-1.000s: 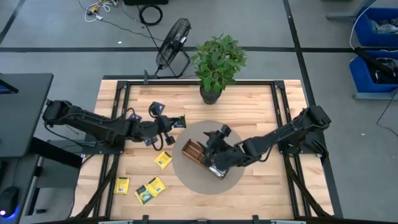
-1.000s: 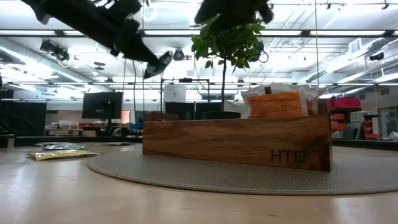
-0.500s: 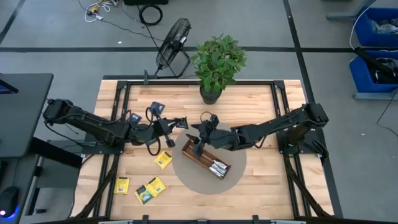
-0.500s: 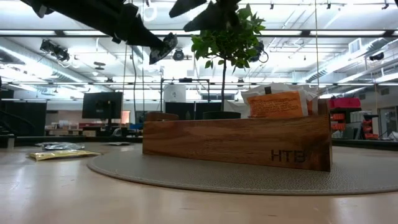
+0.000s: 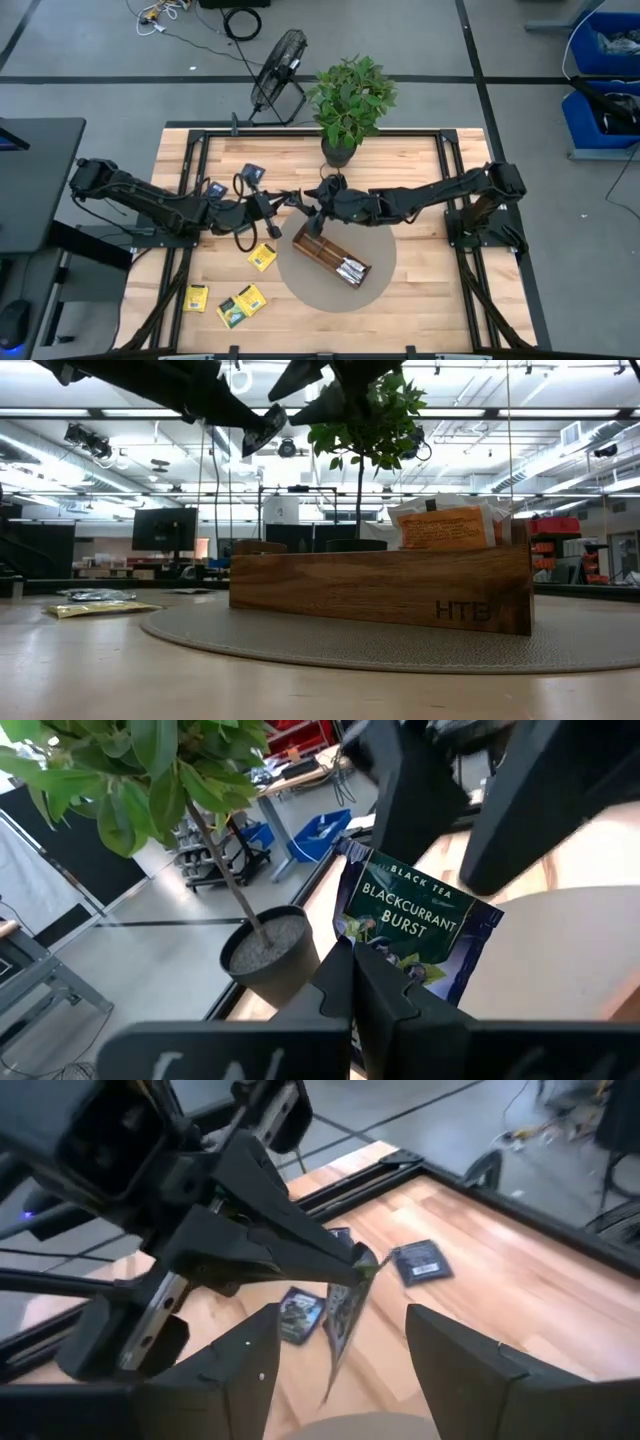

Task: Pick & Place Tea
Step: Put the purple tea bag into the middle section of the wooden organizer

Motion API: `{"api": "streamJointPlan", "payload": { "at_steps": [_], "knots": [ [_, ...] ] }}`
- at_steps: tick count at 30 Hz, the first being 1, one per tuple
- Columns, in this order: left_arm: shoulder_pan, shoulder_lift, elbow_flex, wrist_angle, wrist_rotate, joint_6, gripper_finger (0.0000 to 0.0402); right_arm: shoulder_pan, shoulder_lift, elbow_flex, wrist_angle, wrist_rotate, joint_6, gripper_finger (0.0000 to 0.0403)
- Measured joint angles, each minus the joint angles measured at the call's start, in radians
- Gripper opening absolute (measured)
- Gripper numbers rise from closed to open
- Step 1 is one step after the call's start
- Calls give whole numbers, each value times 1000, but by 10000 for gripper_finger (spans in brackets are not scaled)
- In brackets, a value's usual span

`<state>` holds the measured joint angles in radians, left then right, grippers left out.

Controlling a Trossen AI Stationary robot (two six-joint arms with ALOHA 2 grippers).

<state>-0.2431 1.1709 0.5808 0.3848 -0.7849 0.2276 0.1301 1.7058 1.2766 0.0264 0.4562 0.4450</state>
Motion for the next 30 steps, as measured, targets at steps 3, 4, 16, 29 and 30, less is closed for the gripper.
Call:
{"api": "streamJointPlan", "payload": {
  "at_steps": [3, 4, 16, 29, 30],
  "knots": [
    [-2, 0, 0, 8, 0, 2, 2, -15, 0, 0, -8, -22, 11, 223],
    [-2, 0, 0, 8, 0, 3, 2, -17, 0, 0, -11, -21, 12, 223],
    [-2, 0, 0, 7, 5, -2, 2, -16, 0, 0, -16, -74, 11, 46],
    [-3, 0, 0, 2, 26, -25, 49, -9, -19, 1, -103, -79, -9, 3],
    [-3, 0, 0, 2, 26, -22, 58, -6, -26, 1, -120, -77, -8, 3]
  ]
}}
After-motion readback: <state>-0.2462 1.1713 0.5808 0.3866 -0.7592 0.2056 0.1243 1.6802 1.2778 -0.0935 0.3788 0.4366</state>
